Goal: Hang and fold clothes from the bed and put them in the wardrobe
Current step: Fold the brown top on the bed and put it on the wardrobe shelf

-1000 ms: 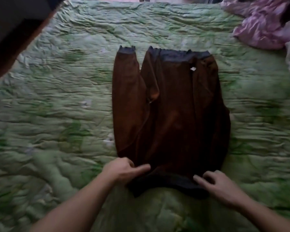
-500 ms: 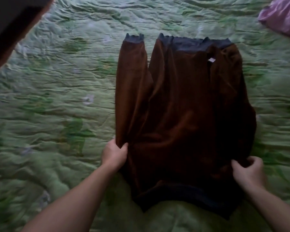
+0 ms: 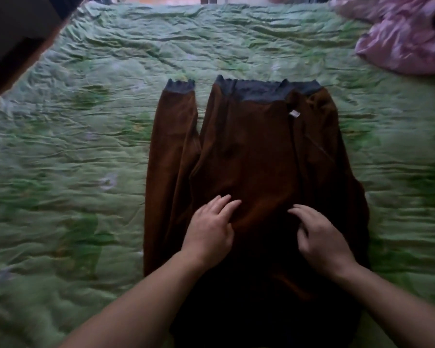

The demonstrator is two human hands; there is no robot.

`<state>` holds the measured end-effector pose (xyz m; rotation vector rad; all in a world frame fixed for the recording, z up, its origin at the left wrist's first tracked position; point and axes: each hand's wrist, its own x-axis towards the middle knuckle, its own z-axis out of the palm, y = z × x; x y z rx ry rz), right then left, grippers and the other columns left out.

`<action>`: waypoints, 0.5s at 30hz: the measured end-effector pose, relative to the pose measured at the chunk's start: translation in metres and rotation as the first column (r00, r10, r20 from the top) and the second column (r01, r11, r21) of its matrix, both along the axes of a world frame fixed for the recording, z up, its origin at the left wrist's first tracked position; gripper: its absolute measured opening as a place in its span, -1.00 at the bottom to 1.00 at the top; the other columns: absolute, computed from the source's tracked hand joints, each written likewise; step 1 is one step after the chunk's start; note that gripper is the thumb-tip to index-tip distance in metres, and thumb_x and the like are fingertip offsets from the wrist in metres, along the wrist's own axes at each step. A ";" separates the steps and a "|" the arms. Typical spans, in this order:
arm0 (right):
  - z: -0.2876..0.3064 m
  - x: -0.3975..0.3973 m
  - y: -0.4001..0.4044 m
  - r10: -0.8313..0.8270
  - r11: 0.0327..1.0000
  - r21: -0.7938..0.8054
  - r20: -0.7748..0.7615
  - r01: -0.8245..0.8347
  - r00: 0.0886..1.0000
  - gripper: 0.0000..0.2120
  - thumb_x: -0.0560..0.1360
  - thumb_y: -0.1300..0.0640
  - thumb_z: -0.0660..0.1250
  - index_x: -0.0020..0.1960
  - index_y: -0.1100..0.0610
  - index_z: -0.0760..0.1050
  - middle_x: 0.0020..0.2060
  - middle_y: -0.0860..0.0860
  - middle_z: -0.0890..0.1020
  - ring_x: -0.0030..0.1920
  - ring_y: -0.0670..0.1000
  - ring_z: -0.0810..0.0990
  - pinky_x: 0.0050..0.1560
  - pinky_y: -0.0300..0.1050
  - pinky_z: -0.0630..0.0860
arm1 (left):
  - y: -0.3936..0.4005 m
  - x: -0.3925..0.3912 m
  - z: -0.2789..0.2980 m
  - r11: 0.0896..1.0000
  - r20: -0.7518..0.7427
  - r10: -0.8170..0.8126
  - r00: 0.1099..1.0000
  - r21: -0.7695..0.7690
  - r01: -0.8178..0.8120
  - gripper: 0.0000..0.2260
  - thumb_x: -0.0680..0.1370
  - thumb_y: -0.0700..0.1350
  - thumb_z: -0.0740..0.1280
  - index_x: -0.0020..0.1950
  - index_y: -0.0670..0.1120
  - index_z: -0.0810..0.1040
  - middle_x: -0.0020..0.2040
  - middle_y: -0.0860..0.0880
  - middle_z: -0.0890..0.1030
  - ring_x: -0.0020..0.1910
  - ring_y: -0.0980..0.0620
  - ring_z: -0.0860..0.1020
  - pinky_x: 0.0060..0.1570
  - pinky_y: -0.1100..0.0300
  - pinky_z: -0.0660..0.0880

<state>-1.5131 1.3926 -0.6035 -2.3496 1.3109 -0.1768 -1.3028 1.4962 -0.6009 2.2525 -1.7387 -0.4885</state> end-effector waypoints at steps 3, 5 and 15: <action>-0.004 0.031 -0.037 -0.012 0.998 0.059 0.037 0.010 0.999 -0.53 0.52 0.30 0.16 0.41 0.12 0.38 0.42 0.04 0.40 0.41 0.02 0.37 0.38 -0.13 0.30 | -0.049 0.008 -0.007 0.997 -0.007 0.004 1.000 0.081 -0.004 -0.51 0.62 0.02 0.12 0.53 0.16 0.09 0.57 0.07 0.07 0.55 0.06 -0.05 0.52 0.07 -0.08; -0.011 0.050 -0.064 0.008 0.998 0.062 -0.008 -0.008 1.000 -0.49 0.55 0.26 0.12 0.49 0.08 0.27 0.48 0.03 0.29 0.47 0.02 0.26 0.43 -0.09 0.26 | -0.080 0.019 -0.016 0.989 0.055 -0.007 0.998 0.149 -0.001 -0.52 0.62 0.12 0.06 0.54 0.20 0.02 0.58 0.07 -0.01 0.56 0.02 -0.11 0.52 0.01 -0.14; -0.036 0.088 -0.195 -0.334 0.942 0.045 -0.011 0.334 0.943 -0.50 0.59 0.16 0.11 0.50 0.19 0.16 0.47 0.19 0.23 0.45 0.21 0.21 0.42 0.09 0.20 | -0.172 0.092 -0.037 0.922 0.068 0.344 0.937 0.167 -0.350 -0.40 0.59 0.27 -0.02 0.56 0.11 -0.12 0.59 -0.01 -0.12 0.55 -0.02 -0.13 0.45 -0.05 -0.09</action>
